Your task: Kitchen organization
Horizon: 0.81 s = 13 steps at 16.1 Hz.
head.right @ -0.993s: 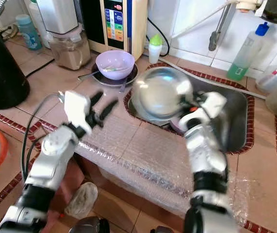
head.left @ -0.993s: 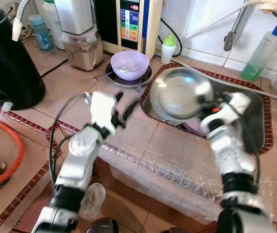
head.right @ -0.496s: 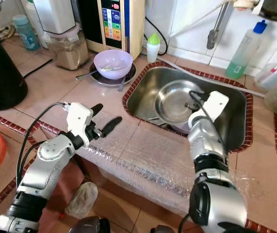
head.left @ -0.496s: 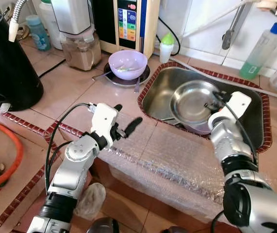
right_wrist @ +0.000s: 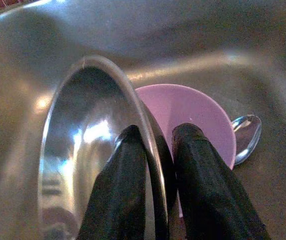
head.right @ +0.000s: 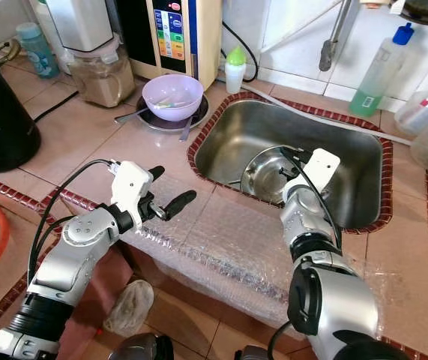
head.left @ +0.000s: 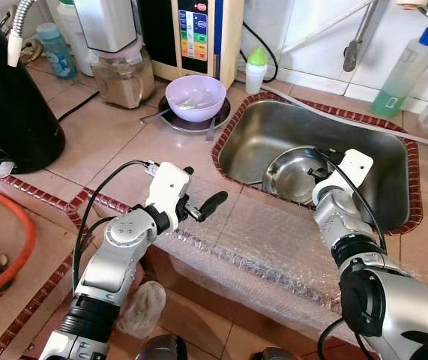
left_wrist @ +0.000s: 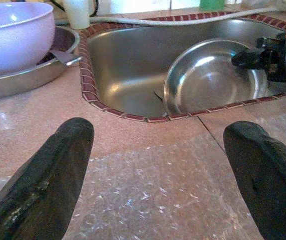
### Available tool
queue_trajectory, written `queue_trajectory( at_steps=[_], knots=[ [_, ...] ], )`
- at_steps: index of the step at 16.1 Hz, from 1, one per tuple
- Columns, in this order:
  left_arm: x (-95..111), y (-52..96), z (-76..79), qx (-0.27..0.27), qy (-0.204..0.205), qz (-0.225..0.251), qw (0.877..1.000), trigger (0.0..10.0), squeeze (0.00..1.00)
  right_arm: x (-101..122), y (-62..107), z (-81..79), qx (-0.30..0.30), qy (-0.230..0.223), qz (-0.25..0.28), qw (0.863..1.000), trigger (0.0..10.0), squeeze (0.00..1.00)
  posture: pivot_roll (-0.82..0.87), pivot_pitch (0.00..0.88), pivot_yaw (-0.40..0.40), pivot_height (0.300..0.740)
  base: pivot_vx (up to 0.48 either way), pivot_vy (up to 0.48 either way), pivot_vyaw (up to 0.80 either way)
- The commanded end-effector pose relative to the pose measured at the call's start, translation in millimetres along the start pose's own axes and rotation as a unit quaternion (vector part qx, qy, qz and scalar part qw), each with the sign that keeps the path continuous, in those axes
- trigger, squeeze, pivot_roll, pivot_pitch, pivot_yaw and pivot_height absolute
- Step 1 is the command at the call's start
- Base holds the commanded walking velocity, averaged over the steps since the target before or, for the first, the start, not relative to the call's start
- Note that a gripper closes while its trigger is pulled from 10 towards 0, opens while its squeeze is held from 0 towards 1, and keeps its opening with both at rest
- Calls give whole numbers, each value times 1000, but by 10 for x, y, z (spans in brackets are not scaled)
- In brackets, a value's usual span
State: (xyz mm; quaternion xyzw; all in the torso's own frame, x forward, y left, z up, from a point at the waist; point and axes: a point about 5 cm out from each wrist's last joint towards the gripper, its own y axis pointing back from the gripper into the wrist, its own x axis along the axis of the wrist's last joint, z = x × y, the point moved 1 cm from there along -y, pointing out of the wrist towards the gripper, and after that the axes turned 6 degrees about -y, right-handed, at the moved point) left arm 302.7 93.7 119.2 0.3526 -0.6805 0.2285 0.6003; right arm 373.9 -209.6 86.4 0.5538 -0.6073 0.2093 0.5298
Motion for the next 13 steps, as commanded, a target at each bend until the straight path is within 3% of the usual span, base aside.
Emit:
queue_trajectory(
  at_steps=[1, 6, 7, 8, 9, 13],
  knots=[
    [41, 19, -65, 20, -3, 2, 1000, 10000, 1000, -52, 8, -19, 6, -10, -8, 1000, 10000, 1000, 9, 65, 21, 740, 0, 0, 0],
    [19, 36, -237, 79, 11, -1, 997, 10000, 1000, -64, 38, 75, 32, -1, 17, 999, 10000, 1000, 6, 63, 16, 740, 0, 0, 0],
    [15, 32, -294, 97, 17, -3, 995, 10000, 1000, -43, 53, 86, 44, 8, 32, 998, 10000, 1000, -13, 56, 26, 740, 0, 0, 0],
    [4, 19, -365, 119, 21, -9, 993, 10000, 1000, -2, 84, 71, 71, 66, 63, 993, 10000, 1000, -13, 56, 26, 740, 0, 0, 0],
    [-7, 5, -414, 136, 27, -13, 990, 10000, 1000, 15, 113, 48, 89, 79, 80, 990, 10000, 1000, -33, 49, 38, 740, 0, 0, 0],
    [-41, -72, -609, 195, 71, -32, 978, 10000, 1000, 80, 277, 19, 141, 89, 127, 978, 10000, 1000, -79, 58, 64, 740, 0, 0, 0]
  ],
)
